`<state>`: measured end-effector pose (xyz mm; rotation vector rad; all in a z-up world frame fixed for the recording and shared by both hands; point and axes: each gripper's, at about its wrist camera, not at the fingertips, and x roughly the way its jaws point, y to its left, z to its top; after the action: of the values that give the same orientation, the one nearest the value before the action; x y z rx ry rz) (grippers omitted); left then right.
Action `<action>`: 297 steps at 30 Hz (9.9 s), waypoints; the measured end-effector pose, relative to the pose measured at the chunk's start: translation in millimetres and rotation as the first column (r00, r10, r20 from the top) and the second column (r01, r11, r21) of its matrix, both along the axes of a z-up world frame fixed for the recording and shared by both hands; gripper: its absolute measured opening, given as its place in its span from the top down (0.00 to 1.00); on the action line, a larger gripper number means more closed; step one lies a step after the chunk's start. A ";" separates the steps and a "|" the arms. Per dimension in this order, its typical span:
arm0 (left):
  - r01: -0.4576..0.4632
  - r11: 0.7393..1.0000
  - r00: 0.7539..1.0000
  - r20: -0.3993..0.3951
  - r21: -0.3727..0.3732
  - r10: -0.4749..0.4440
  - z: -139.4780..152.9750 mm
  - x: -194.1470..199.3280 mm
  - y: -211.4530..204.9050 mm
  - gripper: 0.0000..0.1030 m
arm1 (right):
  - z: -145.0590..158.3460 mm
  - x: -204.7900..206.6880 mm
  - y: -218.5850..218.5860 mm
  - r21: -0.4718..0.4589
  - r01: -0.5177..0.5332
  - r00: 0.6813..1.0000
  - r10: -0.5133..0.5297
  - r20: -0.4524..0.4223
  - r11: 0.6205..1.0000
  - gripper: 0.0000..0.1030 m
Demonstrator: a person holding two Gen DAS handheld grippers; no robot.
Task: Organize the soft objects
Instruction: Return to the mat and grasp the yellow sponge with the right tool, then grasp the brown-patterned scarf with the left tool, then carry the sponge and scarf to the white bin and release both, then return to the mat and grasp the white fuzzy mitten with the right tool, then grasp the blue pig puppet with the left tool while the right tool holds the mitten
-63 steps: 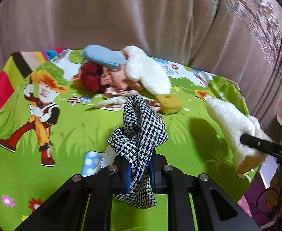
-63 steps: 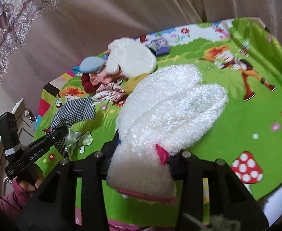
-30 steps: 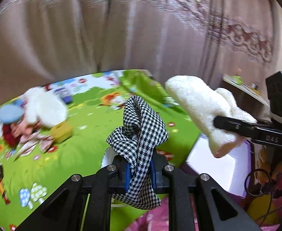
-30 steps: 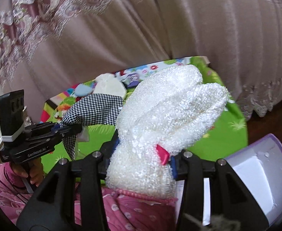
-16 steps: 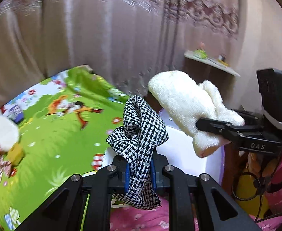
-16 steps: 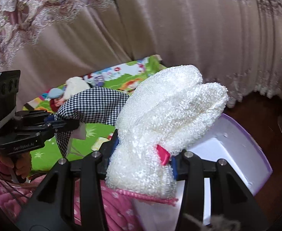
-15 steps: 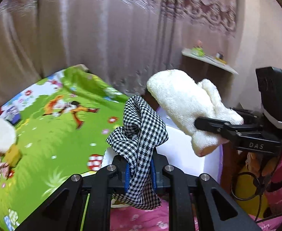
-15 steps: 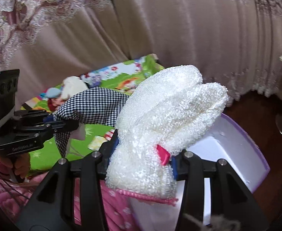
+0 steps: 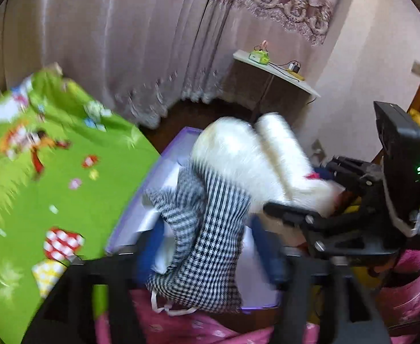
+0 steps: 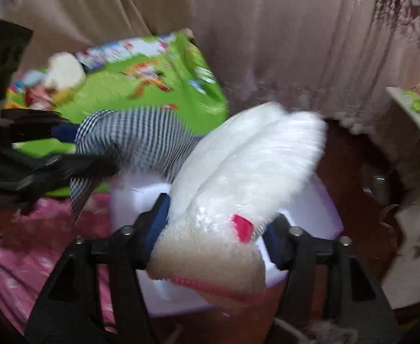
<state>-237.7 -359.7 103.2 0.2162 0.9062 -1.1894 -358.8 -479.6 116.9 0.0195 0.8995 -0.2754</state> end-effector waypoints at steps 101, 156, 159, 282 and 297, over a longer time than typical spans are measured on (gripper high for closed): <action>-0.919 0.394 0.391 -0.075 0.033 0.917 -88.0 231.5 369.4 0.04 | -96.5 284.6 228.7 0.343 -0.468 0.881 0.463 0.102 0.815 0.44; -0.737 0.675 0.670 0.175 0.038 0.722 -31.3 79.5 295.2 0.74 | -36.5 157.9 219.9 0.256 -0.570 0.821 0.535 0.200 0.780 0.46; -0.724 0.690 0.681 0.193 0.031 0.706 -23.2 74.1 288.3 0.74 | -26.7 148.0 210.9 0.241 -0.569 0.821 0.527 0.218 0.786 0.46; -0.996 0.046 0.059 -0.188 -0.076 0.980 -16.0 360.0 480.7 0.09 | -33.0 173.8 236.0 0.254 -0.653 0.748 0.555 0.365 0.713 0.82; -0.988 0.101 0.098 -0.029 0.115 0.995 -59.4 221.6 475.8 0.45 | -35.4 148.8 227.5 0.308 -0.668 0.734 0.528 0.427 0.678 0.81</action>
<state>-16.1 116.0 43.9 -0.4281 0.8848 0.2020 -210.0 -252.1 81.5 0.1805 0.5928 0.5670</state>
